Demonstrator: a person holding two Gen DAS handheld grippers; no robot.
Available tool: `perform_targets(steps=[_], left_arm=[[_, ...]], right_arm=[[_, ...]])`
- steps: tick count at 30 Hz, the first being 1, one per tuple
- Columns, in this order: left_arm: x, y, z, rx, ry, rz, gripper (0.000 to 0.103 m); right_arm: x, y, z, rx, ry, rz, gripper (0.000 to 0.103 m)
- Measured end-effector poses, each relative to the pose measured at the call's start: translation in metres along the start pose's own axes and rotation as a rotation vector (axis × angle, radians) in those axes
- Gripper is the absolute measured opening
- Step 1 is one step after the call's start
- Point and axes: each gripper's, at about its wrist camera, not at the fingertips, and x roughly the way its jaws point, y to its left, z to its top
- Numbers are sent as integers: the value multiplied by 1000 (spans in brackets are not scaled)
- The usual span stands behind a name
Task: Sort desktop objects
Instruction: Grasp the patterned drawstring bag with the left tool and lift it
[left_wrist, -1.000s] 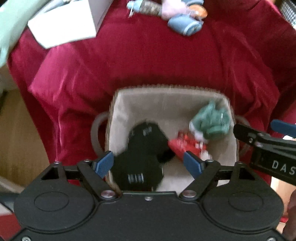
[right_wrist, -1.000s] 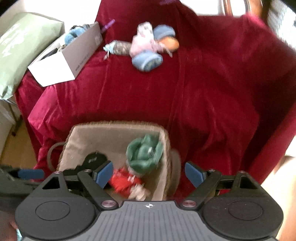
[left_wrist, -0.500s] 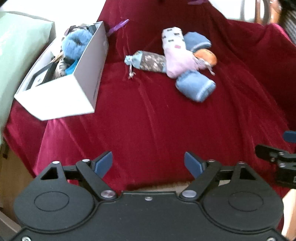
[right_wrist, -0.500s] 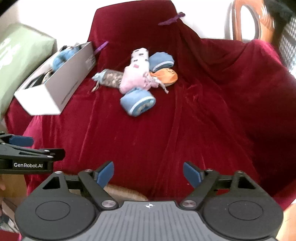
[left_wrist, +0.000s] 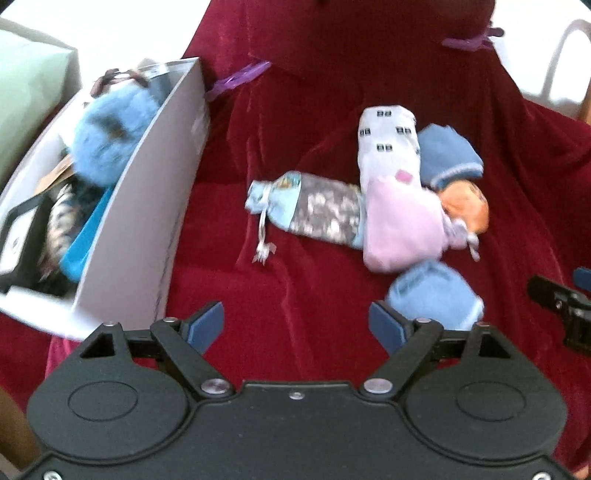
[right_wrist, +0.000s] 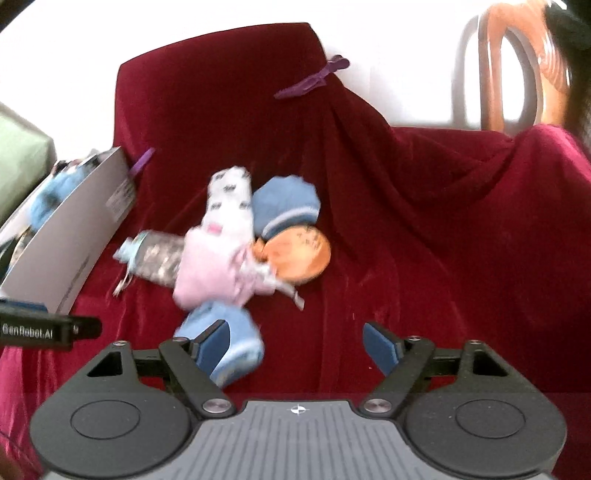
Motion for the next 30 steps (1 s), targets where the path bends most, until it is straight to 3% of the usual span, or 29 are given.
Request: perform_targets(steps=[6,10,16,19,22,23,25,30], left_arm=[[48,4,36,-60,30,-11,83],[83,14,51,-129,99,-39,83],[114,32,66,-295,151,-132,87],[121,34,80,-335,147,-168,89],[135,31,89,-351,193,-161,92],[135,28,90,-342,184,-152,90],[132,23,90,-306,157,-111,68],[112,25,84,-234,109,-134,49]], right_arm=[[49,-11,34,51,-18,-27,77],[80,-16,48,80,20,-23,77],[98,-15,45,110,39,3,76],[101,-16,41,125,44,21,76],[103,-15,39,131,48,28,76],[102,-15,38,129,47,29,76],[100,-14,37,127,45,27,76],[96,-10,33,110,31,31,76]])
